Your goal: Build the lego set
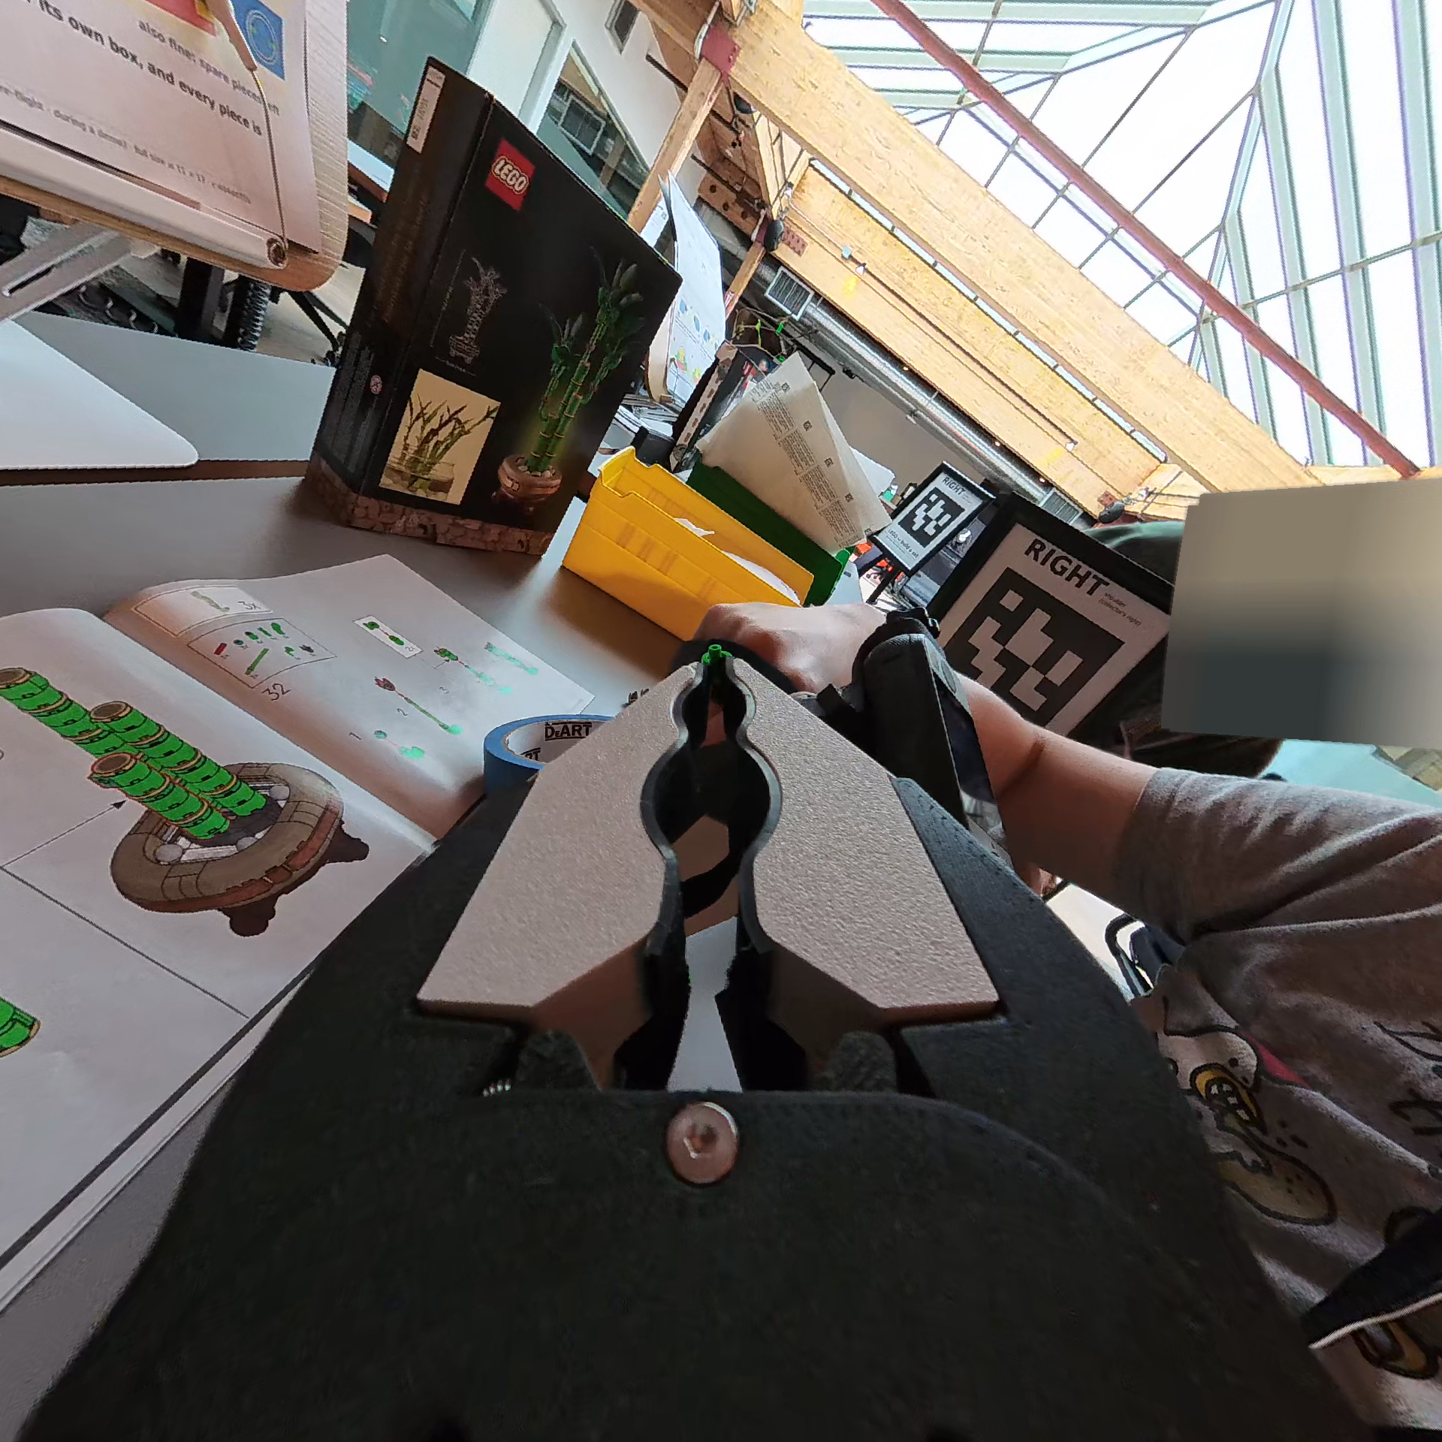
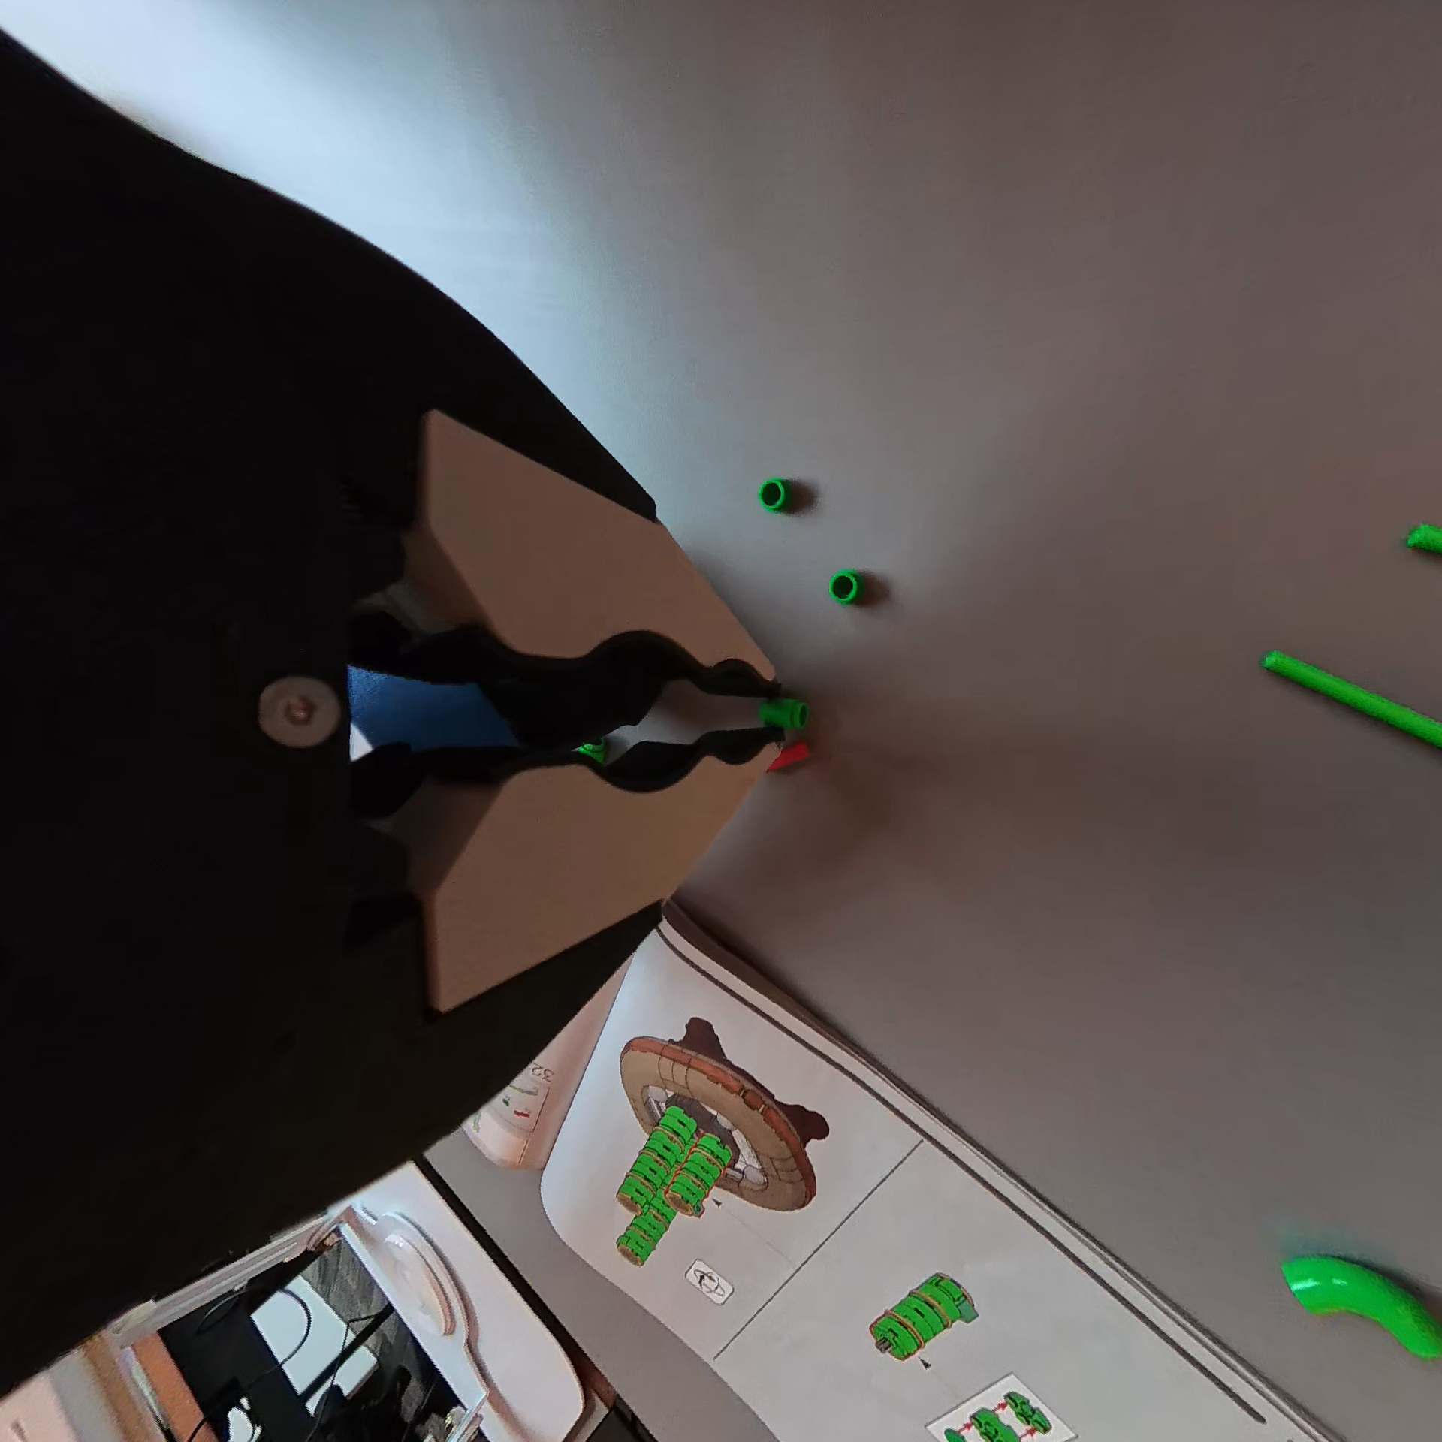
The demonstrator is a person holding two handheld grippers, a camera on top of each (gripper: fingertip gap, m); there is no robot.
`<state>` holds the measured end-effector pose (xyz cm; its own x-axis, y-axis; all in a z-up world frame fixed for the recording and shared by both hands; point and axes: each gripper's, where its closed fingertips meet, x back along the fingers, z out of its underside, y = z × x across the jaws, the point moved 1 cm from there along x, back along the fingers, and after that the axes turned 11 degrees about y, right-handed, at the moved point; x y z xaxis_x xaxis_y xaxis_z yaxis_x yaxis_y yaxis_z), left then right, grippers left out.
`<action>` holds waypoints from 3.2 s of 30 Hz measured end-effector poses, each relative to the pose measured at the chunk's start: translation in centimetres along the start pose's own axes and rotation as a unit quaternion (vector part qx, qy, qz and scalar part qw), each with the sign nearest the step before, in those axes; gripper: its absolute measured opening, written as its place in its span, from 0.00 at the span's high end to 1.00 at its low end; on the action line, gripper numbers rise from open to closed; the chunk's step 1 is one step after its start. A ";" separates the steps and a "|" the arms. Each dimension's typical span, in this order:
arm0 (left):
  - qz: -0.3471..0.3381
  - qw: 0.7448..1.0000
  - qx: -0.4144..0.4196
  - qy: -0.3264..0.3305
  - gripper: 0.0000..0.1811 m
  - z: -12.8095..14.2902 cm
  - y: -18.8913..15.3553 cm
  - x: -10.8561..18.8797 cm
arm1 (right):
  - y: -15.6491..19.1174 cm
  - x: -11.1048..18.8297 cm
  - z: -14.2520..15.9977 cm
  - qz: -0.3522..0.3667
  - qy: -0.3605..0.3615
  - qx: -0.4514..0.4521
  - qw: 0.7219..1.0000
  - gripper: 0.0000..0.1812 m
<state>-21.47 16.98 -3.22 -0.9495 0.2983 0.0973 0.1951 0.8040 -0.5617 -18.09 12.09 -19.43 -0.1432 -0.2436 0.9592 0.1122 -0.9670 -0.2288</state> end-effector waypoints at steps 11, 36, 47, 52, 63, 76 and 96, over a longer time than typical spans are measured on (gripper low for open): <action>0.066 0.998 0.010 -0.023 1.00 -0.6 -1.7 -0.4 | -1.2 12.7 -2.3 -0.022 -0.443 -0.297 0.846 0.97; 0.120 0.989 0.027 0.080 1.00 2.9 -3.9 -5.2 | -1.0 14.3 3.8 -0.112 -0.611 -0.466 0.630 0.98; 0.103 0.989 0.022 0.103 1.00 3.5 -3.6 -5.4 | -0.6 13.8 3.4 -0.107 -0.595 -0.456 0.653 0.98; 0.095 0.988 0.018 0.116 1.00 3.8 -3.4 -5.4 | -0.5 13.6 3.3 -0.100 -0.590 -0.448 0.665 0.98; 0.098 0.988 0.026 0.115 1.00 3.7 -3.4 -5.2 | -0.8 13.7 3.2 -0.026 -0.587 -0.424 0.689 0.98; 0.045 0.985 -0.016 0.168 1.00 5.0 -2.6 -5.1 | -0.6 12.1 2.7 -0.068 -0.562 -0.441 0.697 0.98; 0.007 0.959 -0.004 0.282 1.00 8.8 -1.1 -5.2 | 0.8 8.8 1.5 -0.059 -0.446 -0.415 0.790 0.98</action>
<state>-18.94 10.04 -10.34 -0.6638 0.5379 0.5197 0.2113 0.8014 -0.5596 -17.84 9.31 -10.95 0.6883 -0.3563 0.6319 -0.5874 -0.7849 0.1972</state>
